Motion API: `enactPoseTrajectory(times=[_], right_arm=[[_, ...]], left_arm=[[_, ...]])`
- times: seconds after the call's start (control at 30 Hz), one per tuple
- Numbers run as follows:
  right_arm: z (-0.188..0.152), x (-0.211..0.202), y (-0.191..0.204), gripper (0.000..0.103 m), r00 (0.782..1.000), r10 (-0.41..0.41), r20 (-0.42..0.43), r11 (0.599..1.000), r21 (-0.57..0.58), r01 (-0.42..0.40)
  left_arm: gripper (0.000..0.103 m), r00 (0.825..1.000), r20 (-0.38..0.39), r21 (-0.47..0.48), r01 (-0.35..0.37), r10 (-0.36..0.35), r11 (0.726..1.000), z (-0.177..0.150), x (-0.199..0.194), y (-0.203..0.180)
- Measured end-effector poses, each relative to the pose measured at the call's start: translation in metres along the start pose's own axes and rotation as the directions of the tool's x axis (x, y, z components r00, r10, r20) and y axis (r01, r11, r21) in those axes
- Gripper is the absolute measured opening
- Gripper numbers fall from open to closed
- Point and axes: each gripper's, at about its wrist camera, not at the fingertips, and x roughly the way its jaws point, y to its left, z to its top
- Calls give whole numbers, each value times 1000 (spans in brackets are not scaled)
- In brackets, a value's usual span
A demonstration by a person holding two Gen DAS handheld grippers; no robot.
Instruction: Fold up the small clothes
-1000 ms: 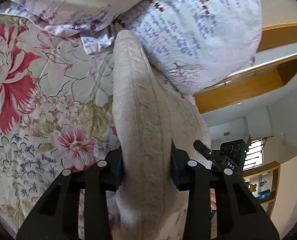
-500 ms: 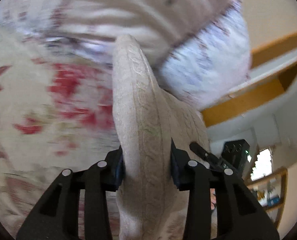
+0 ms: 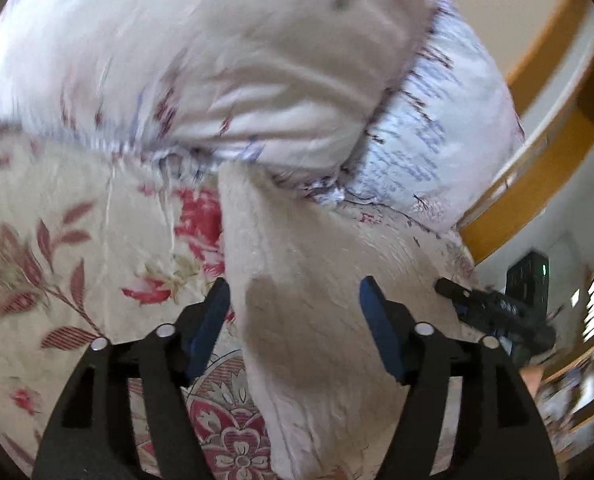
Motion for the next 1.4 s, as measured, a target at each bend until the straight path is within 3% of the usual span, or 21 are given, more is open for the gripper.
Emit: enactPoseTrajectory(times=[0.1,0.27,0.4,0.5,0.6,0.7,0.8,0.93,1.07,1.17,1.2,1.4], right_arm=[[-4,8,11,12,997,-74,29,996,-56,75],[-2,17,5,12,984,-173,46,984,-24,175],[-6,13,23,17,966,-247,68,960,-115,254],[-16,-4,44,24,958,-246,149,943,-192,272],[-25,-15,59,27,964,-193,182,939,-251,235],[-35,-10,70,33,974,-180,141,923,-319,216],[-44,16,68,35,957,-277,81,887,-363,287],[-51,19,67,35,947,-299,119,871,-371,322],[-52,12,68,37,949,-286,130,884,-348,313],[-55,-8,68,62,954,-248,166,906,-309,289],[-56,-15,69,75,947,-257,195,904,-299,307],[-65,-42,63,80,926,-285,247,901,-260,346]], left_arm=[[72,999,-11,71,-46,47,996,-4,2,-16],[72,989,-34,116,-138,143,984,-12,8,-21],[72,978,-33,148,-199,206,969,-18,6,-19],[74,976,-30,155,-209,216,966,-21,2,-18],[75,974,-28,163,-215,223,963,-22,1,-19],[77,972,-37,166,-222,231,961,-25,4,-18],[79,968,-63,165,-230,243,959,-29,12,-16],[80,966,-70,153,-235,248,960,-32,21,-15],[82,966,-41,166,-246,256,955,-33,16,-18],[83,975,2,165,-221,223,961,-34,0,-19],[88,977,18,159,-213,213,964,-36,-7,-19],[96,980,54,135,-196,190,971,-47,-29,-17]])
